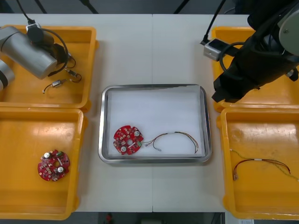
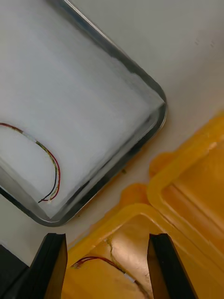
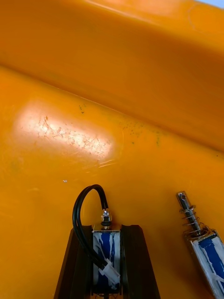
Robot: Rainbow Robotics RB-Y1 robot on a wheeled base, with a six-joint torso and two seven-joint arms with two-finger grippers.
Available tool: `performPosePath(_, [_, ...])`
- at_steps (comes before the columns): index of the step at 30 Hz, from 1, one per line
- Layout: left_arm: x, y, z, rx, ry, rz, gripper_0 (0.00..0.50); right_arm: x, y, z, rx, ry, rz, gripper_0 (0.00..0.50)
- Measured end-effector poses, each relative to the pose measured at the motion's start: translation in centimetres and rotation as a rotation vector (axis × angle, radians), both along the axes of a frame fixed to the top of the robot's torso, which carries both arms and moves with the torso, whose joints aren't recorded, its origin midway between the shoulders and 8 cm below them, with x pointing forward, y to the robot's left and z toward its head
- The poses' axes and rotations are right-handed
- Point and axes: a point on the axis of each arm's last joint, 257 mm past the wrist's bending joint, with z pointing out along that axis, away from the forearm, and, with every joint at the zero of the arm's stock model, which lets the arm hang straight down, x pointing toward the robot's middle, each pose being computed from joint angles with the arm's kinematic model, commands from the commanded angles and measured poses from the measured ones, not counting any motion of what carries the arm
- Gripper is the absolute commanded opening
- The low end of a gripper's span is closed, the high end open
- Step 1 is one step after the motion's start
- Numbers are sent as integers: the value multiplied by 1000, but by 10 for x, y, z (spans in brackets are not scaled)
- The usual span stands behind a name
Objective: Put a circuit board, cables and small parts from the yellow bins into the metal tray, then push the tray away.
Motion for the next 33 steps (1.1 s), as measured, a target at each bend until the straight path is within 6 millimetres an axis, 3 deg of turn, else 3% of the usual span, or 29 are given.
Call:
performPosePath(13, [-7,0,0,-72,28,24,0,33,-68,14,192,108,-530,500])
performPosePath(25, [-68,13,21,-122,276,32,0,56,-136,2,214,160,-780,500])
performPosePath(33, [-109,-9,68,-157,459,-101,0,91,-174,15,285,116,-929,500])
